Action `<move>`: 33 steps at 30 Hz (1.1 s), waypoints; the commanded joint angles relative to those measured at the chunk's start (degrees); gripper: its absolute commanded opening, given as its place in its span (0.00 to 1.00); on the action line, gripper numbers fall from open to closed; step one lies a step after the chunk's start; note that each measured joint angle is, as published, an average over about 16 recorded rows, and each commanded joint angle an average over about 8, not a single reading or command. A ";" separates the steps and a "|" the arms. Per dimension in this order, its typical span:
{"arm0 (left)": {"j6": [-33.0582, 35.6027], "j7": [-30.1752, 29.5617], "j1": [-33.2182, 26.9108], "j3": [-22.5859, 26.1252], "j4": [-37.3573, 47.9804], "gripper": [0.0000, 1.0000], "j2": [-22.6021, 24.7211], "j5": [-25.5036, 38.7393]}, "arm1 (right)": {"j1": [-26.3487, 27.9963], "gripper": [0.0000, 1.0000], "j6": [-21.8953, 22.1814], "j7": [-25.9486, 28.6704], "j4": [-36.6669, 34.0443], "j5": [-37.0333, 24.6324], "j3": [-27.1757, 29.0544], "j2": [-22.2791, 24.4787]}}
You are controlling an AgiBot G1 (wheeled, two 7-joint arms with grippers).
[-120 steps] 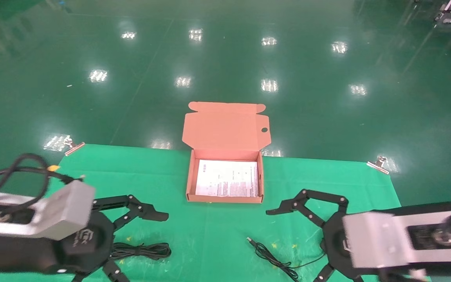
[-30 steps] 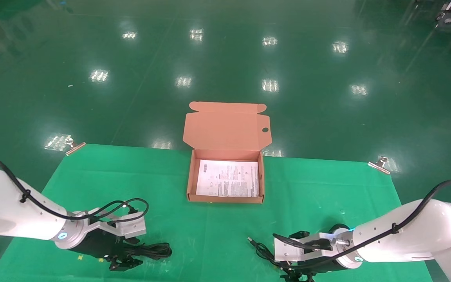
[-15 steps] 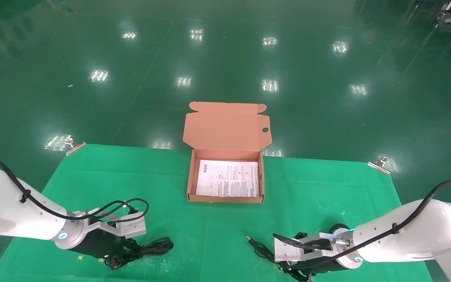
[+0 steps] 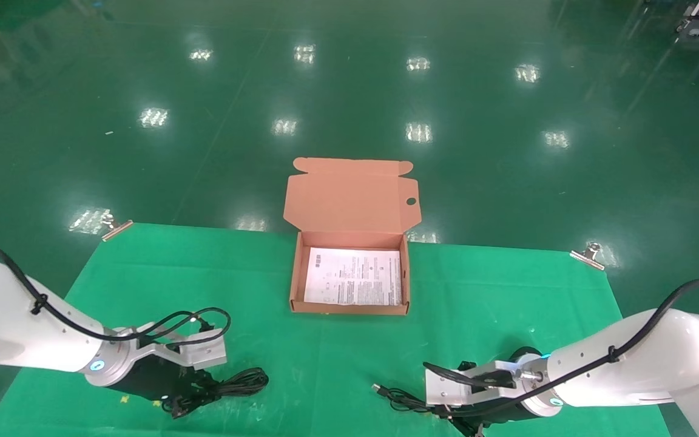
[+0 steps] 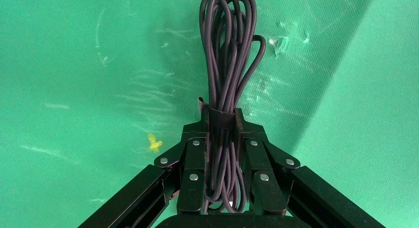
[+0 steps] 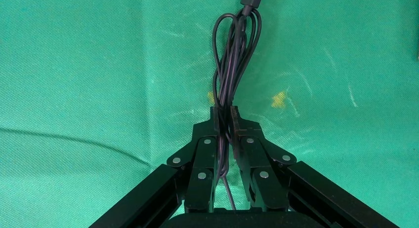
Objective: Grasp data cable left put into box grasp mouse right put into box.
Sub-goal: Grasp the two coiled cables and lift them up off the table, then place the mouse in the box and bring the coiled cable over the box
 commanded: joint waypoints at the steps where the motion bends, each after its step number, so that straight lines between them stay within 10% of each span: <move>1: 0.03 0.10 0.03 -0.01 0.16 0.00 0.04 -0.06 | 0.03 0.00 -0.14 0.11 -0.33 0.04 -0.02 -0.11; 17: -2.85 -9.01 -3.41 0.45 -25.44 0.00 -4.81 7.29 | 10.96 0.00 4.33 12.48 12.58 5.13 10.69 10.98; 33: -13.57 -19.99 -9.21 -1.86 -36.05 0.00 -1.42 20.16 | 24.83 0.00 11.74 8.61 3.98 9.09 13.49 -4.61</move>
